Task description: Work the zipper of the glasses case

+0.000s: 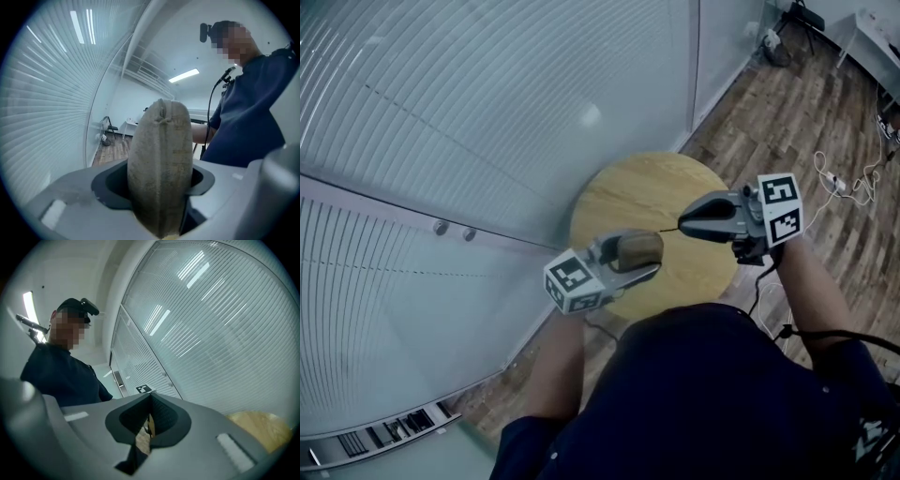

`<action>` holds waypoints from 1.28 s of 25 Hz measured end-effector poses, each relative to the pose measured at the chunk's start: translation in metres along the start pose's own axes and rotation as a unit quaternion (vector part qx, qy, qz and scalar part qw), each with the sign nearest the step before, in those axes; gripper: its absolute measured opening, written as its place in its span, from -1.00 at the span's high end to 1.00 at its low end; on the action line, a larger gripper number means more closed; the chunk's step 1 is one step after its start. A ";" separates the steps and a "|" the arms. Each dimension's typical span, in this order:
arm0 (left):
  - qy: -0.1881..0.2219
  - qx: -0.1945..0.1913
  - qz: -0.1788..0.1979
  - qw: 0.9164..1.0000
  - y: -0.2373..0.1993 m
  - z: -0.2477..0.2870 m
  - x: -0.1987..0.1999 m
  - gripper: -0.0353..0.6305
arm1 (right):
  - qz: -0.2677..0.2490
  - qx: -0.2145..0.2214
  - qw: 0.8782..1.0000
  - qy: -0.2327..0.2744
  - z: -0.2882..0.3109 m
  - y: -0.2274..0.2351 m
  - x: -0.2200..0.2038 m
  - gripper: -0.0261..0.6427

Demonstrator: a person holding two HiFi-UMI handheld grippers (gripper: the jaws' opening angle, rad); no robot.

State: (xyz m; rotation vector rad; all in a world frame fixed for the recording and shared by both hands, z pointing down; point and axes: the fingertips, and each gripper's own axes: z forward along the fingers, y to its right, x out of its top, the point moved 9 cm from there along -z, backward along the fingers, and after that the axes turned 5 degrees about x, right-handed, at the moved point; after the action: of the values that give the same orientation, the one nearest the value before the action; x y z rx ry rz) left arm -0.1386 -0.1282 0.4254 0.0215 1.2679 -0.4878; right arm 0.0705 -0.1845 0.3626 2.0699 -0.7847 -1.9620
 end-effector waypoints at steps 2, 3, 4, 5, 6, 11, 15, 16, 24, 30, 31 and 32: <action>0.022 -0.005 -0.006 1.000 -0.002 -0.002 0.007 0.00 | -0.005 -0.002 1.000 0.003 -0.003 0.000 -0.003 0.89; 0.031 -0.008 -0.010 0.999 -0.004 -0.003 0.009 0.00 | -0.007 -0.005 1.000 0.004 -0.004 0.002 -0.005 0.89; 0.034 -0.010 -0.012 0.999 -0.007 -0.004 0.011 0.00 | -0.008 -0.007 1.000 0.003 -0.005 0.005 -0.009 0.89; 0.034 -0.010 -0.015 0.999 -0.008 -0.006 0.011 0.00 | -0.007 -0.009 1.000 0.001 -0.005 0.008 -0.014 0.89; 0.036 -0.012 -0.020 0.999 -0.008 -0.007 0.010 0.00 | -0.008 -0.009 1.000 -0.001 -0.005 0.010 -0.020 0.89; 0.094 -0.023 -0.068 0.993 -0.012 -0.008 0.017 0.00 | -0.034 -0.017 0.999 -0.005 0.005 0.008 -0.025 0.89; 0.096 -0.023 -0.055 0.994 -0.012 -0.010 0.028 0.00 | -0.063 -0.029 0.997 -0.026 0.007 0.002 -0.021 0.89; 0.099 -0.023 -0.053 0.993 -0.011 -0.011 0.030 0.00 | -0.071 -0.033 0.996 -0.032 0.006 0.001 -0.020 0.89; 0.156 -0.013 -0.046 0.987 -0.007 -0.028 0.058 0.00 | -0.111 -0.049 0.988 -0.095 0.008 -0.004 -0.027 0.89; 0.187 -0.009 -0.020 0.982 -0.011 -0.043 0.092 0.00 | -0.108 -0.046 0.986 -0.121 0.023 0.000 -0.052 0.89; 0.189 -0.006 -0.021 0.982 -0.011 -0.042 0.097 0.00 | -0.116 -0.048 0.984 -0.126 0.028 0.000 -0.050 0.89; 0.190 -0.002 -0.023 0.982 -0.011 -0.039 0.101 0.00 | -0.125 -0.050 0.982 -0.134 0.034 0.001 -0.049 0.89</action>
State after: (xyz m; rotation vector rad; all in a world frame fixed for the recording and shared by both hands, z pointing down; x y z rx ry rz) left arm -0.1565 -0.1613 0.3231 0.0849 1.6459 -0.5360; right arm 0.0378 -0.1536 0.4016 1.9526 -0.4719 -2.3974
